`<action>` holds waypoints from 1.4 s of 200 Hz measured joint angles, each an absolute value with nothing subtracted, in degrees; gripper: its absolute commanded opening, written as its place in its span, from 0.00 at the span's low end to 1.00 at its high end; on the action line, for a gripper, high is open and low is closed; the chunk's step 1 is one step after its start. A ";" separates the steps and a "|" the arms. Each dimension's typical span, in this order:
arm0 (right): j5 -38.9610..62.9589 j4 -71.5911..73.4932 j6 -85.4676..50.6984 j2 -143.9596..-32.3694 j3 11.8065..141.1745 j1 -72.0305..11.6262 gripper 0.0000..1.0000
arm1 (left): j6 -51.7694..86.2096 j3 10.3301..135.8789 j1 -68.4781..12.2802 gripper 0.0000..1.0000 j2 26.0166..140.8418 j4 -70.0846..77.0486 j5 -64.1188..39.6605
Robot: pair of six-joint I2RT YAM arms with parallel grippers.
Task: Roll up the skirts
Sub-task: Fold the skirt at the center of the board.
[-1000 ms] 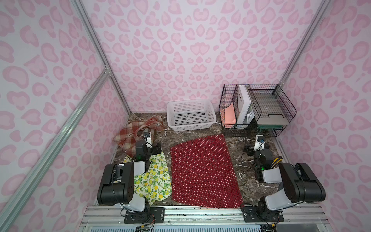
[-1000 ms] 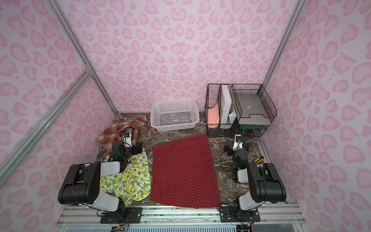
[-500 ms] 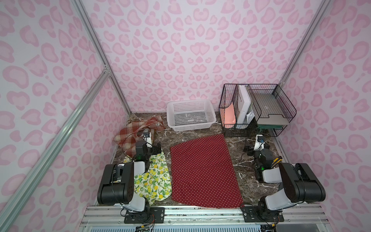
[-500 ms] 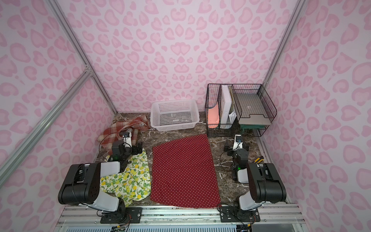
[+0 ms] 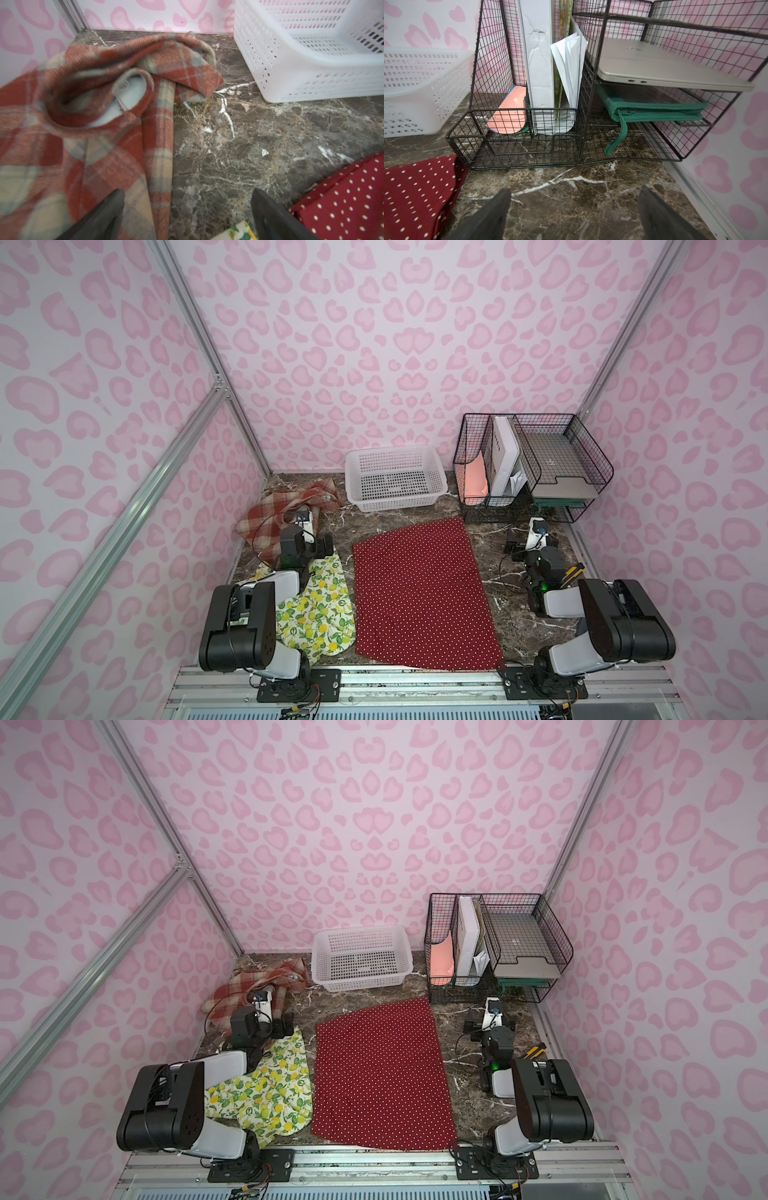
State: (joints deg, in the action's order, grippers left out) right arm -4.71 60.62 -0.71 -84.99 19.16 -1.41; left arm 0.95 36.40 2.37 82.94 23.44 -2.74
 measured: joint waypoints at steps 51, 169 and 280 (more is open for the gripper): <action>-13.32 18.22 2.07 -82.08 54.61 -19.59 1.00 | -1.63 50.94 -7.42 0.99 67.31 6.04 0.25; -2.52 13.80 -17.89 -70.76 41.87 -27.16 0.37 | 38.65 53.84 -5.80 0.91 54.17 -19.66 5.78; -9.41 -2.50 -17.98 -89.19 47.99 -36.56 0.14 | 46.76 50.17 -16.91 0.32 74.56 -32.91 -1.52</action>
State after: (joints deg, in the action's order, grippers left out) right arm -9.41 -2.50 -17.98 -89.19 47.99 -36.56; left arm 46.76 50.17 -16.91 74.56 -32.91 -1.52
